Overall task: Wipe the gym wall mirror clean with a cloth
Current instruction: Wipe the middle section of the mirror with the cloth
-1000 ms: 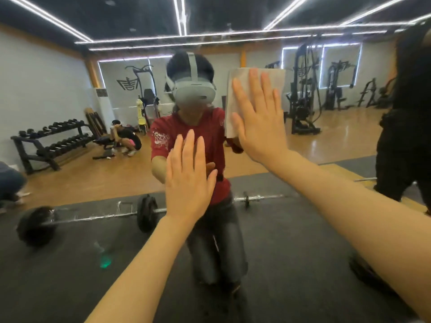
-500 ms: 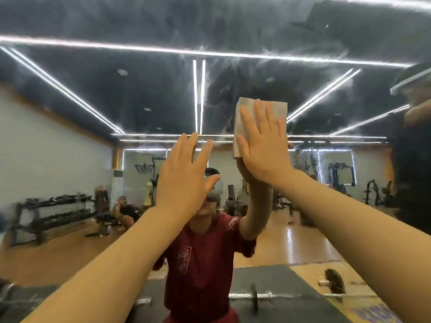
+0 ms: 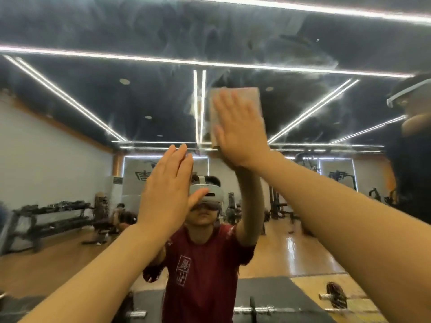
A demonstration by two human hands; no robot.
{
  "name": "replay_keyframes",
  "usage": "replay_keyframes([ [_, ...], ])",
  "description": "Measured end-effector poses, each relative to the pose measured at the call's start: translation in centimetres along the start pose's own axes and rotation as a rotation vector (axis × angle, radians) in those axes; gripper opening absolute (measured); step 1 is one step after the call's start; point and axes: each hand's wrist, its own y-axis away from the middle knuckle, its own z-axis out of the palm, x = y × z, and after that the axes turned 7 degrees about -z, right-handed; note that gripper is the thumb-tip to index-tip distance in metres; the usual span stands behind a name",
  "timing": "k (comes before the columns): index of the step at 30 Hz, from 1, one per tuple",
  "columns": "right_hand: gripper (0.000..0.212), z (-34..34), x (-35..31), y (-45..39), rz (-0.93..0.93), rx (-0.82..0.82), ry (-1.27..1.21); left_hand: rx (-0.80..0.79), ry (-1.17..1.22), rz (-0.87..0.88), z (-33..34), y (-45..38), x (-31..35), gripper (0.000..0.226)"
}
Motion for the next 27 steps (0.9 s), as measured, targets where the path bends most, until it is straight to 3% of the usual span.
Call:
replay_keyframes([
  [5, 0.07, -1.2, 2.8, -1.7, 0.253, 0.027, -0.097, 0.005, 0.042, -0.012, -0.3, -0.1, 0.2, 0.074],
  [10, 0.068, -0.9, -1.3, -1.7, -0.011, -0.053, -0.033, 0.02, 0.034, -0.002, -0.3, 0.0, 0.2, 0.075],
  [13, 0.066, -0.7, -0.5, -1.5, -0.095, -0.073, -0.026, 0.036, 0.002, 0.006, -0.1, 0.0, 0.2, 0.077],
  [15, 0.066, -0.6, 1.6, -1.0, -0.028, -0.05, -0.047, 0.042, -0.017, 0.017, 0.0, 0.0, 0.0, 0.078],
  [18, 0.067, -0.5, 5.8, 0.2, 0.219, 0.028, -0.075, 0.023, -0.027, 0.014, -0.1, 0.0, -0.1, 0.079],
  [21, 0.066, -0.4, 5.8, 0.6, 0.329, 0.039, -0.087, 0.013, -0.014, 0.002, -0.2, 0.1, 0.0, 0.079],
  [27, 0.064, 0.9, -2.7, 3.2, -0.085, -0.032, -0.04, 0.01, -0.008, 0.006, -0.2, 0.3, 0.0, 0.083],
])
